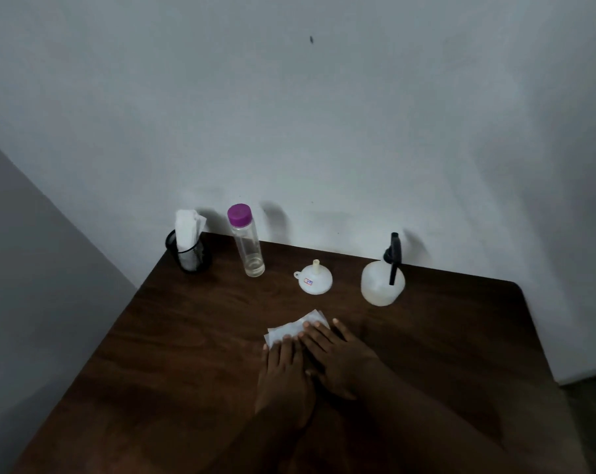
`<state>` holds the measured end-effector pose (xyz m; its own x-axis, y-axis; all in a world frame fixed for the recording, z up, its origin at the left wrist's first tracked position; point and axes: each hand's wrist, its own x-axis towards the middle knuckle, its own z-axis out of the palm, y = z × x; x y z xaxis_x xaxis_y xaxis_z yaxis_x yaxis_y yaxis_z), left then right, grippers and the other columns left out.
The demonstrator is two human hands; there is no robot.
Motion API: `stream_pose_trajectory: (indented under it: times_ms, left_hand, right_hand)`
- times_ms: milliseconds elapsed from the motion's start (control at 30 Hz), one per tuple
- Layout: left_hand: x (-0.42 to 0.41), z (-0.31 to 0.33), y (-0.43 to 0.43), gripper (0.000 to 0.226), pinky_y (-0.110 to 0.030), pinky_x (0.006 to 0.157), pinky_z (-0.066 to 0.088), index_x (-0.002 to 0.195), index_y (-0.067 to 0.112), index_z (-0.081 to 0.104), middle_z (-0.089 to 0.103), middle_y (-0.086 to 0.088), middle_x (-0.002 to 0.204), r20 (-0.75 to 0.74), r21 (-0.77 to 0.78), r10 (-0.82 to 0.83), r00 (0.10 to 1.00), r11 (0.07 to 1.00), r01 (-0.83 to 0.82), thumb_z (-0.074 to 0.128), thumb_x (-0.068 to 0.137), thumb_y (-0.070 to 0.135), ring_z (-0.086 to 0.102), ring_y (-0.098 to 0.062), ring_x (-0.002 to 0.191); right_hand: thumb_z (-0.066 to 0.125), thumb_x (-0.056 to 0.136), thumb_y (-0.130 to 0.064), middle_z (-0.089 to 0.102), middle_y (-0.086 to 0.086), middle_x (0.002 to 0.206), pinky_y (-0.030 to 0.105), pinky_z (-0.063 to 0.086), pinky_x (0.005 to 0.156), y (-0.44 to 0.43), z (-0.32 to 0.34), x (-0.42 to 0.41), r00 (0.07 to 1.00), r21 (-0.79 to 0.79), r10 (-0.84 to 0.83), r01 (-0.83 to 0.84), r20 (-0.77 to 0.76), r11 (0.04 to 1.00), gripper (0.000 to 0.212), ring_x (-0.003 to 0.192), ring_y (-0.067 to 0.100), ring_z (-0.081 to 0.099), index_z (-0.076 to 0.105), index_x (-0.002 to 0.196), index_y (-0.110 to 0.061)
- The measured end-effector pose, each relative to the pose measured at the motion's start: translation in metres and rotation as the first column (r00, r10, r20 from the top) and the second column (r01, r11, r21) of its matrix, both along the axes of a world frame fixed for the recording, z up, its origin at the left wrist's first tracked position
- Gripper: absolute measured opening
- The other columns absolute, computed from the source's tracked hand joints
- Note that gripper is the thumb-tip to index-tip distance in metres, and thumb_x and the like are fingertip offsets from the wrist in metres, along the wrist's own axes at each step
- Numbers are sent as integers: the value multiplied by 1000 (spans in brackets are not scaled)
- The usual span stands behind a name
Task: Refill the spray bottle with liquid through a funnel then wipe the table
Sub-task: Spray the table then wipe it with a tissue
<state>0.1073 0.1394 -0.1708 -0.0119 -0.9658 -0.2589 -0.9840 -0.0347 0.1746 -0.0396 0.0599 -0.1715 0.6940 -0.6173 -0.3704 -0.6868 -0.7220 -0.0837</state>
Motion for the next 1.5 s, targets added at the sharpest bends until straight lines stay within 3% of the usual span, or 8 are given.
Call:
stream_pose_trajectory:
  times_ms: [267, 400, 600, 833, 1100, 1300, 1433, 1500]
  left_hand:
    - [-67, -2, -4, 64, -42, 115, 6, 143, 15, 52, 47, -12, 150, -47, 18, -111, 993, 994, 112, 29, 93, 47, 43, -30, 141]
    - [-98, -3, -7, 78, -39, 117, -20, 159, 16, 12, 4, -9, 166, -91, -19, -153, 984, 988, 152, 5, 91, 53, -3, -26, 154]
    - [-150, -1, -17, 71, -48, 124, -7, 159, 17, 8, 4, -9, 167, -94, -16, -236, 967, 972, 235, 10, 95, 50, -5, -26, 154]
    - [-187, -2, -21, 76, -49, 125, -4, 158, 17, 12, 9, -10, 167, -78, -32, -375, 924, 927, 373, 10, 91, 53, 0, -27, 154]
    - [-188, 1, -27, 61, -45, 123, -8, 158, 18, 15, 7, -8, 167, -33, 15, -556, 831, 831, 556, 28, 104, 44, 0, -24, 154]
    - [-157, -1, -30, 87, -43, 122, -7, 158, 19, 17, 9, -6, 167, -21, 50, -630, 776, 774, 631, -3, 82, 56, 2, -23, 154]
    - [-128, -5, -32, 68, -54, 116, 33, 143, 19, 51, 45, -7, 153, -9, 13, -655, 756, 755, 655, 22, 90, 48, 34, -24, 144]
    - [-113, -2, -31, 73, -55, 121, 24, 150, 18, 41, 32, -6, 159, -66, 95, -652, 755, 750, 655, 15, 89, 50, 19, -22, 149]
  right_hand:
    - [13, 102, -57, -12, 2, 167, 51, -8, 123, 7, -2, -76, 998, -33, -67, 67, -1, 997, 68, 154, 20, -13, -2, 159, -22]
    - [13, 102, -57, -11, 3, 167, 51, -8, 123, 13, -5, -115, 992, -41, -121, 122, 21, 992, 68, 154, 20, -12, -1, 159, -21]
    - [13, 102, -55, -12, 3, 165, 47, -11, 120, 25, -8, -167, 970, -76, -240, 242, 31, 967, 67, 153, 20, -11, 0, 159, -21]
    - [10, 103, -55, 50, 10, 149, 49, 16, 115, 46, -22, -215, 909, -46, -413, 416, 62, 908, 68, 136, 25, 50, 50, 144, -17]
    - [10, 103, -55, 46, 17, 150, 49, 7, 116, 85, -35, -204, 787, -35, -604, 612, 125, 790, 70, 148, 25, 13, 41, 147, -10]
    - [20, 98, -58, 38, 20, 154, 52, 5, 115, 107, -30, -161, 709, -43, -691, 702, 143, 711, 76, 148, 27, 7, 41, 147, -5]
    - [39, 83, -62, 39, 24, 153, 53, 4, 115, 111, -36, -129, 666, -30, -725, 740, 172, 672, 92, 148, 29, 8, 26, 153, -4]
    - [44, 74, -63, 46, 25, 148, 54, 4, 115, 112, -39, -109, 641, -4, -746, 759, 180, 651, 92, 148, 28, 7, 42, 145, -4]
